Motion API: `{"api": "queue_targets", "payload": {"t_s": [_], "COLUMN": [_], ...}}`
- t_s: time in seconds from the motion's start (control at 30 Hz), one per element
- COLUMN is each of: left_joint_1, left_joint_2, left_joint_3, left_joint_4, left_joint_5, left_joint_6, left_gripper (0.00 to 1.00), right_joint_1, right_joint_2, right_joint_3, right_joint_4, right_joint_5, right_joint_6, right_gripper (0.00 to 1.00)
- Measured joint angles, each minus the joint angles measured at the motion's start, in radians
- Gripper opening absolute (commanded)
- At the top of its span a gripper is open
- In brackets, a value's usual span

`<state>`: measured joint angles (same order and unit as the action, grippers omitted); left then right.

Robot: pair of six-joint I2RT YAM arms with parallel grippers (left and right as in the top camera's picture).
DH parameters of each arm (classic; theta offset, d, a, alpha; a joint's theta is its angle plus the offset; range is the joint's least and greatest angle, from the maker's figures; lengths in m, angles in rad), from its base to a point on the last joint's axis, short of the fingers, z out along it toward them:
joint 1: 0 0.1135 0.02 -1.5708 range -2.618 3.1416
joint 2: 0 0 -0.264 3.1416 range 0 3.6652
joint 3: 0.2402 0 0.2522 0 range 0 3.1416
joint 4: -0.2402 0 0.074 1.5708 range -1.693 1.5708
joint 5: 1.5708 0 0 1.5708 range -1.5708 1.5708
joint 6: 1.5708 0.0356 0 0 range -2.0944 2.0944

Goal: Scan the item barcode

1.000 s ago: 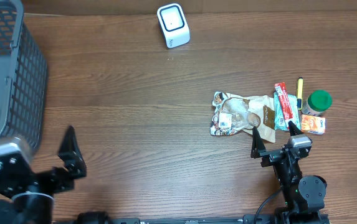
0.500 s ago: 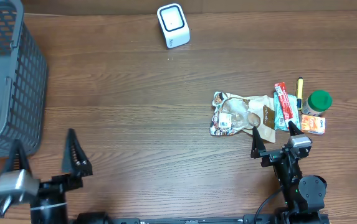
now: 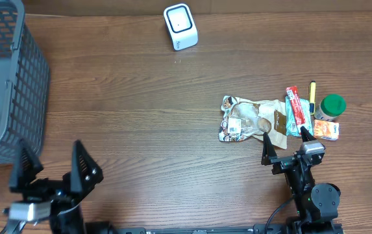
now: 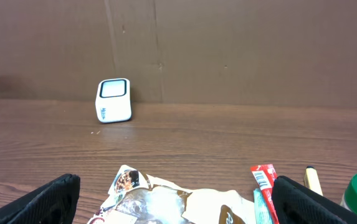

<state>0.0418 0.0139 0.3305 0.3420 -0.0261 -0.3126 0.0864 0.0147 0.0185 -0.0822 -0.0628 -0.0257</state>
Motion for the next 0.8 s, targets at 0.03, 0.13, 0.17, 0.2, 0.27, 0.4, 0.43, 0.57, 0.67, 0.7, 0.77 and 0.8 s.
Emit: {"api": "queue_targets", "payload": {"t_s": [0.03,0.13,0.17,0.2,0.27,0.4,0.43,0.57,0.67,0.7,0.77,0.8], "left_joint_1": [0.0,0.0,0.0,0.0,0.0,0.0,0.0,0.0,0.0,0.0,0.0,0.0], "left_joint_2": [0.0,0.0,0.0,0.0,0.0,0.0,0.0,0.0,-0.001,-0.001,-0.001,-0.001], "left_joint_3": [-0.031,-0.124,-0.154,-0.18,-0.222,-0.29,-0.3,-0.315,-0.319,-0.319,-0.322,-0.322], "left_joint_4": [0.016,0.029,0.028,0.028,0.027,0.027,0.023,-0.058,-0.169,-0.223,-0.296,-0.334], "left_joint_5": [0.002,0.005,0.007,0.008,0.008,0.008,0.008,0.008,0.007,0.008,0.008,0.008], "left_joint_6": [0.0,0.0,-0.001,-0.001,-0.003,-0.003,-0.003,-0.001,0.018,0.032,0.053,0.064], "left_gripper": [0.99,1.0,1.0,1.0,1.0,1.0,1.0,1.0,1.0,1.0,1.0,1.0], "right_joint_1": [0.0,0.0,0.0,0.0,0.0,0.0,0.0,0.0,0.0,0.0,0.0,0.0], "right_joint_2": [0.0,0.0,0.0,0.0,0.0,0.0,0.0,0.0,0.0,0.0,0.0,0.0], "right_joint_3": [0.0,0.0,0.0,0.0,0.0,0.0,0.0,0.0,0.0,0.0,0.0,0.0], "right_joint_4": [0.0,0.0,0.0,0.0,0.0,0.0,0.0,0.0,0.0,0.0,0.0,0.0], "right_joint_5": [0.0,0.0,0.0,0.0,0.0,0.0,0.0,0.0,0.0,0.0,0.0,0.0], "right_joint_6": [0.0,0.001,0.0,0.0,0.0,0.001,0.0,0.0,0.0,0.0,0.0,0.001], "right_gripper": [1.0,1.0,1.0,1.0,1.0,1.0,1.0,1.0,1.0,1.0,1.0,1.0]}}
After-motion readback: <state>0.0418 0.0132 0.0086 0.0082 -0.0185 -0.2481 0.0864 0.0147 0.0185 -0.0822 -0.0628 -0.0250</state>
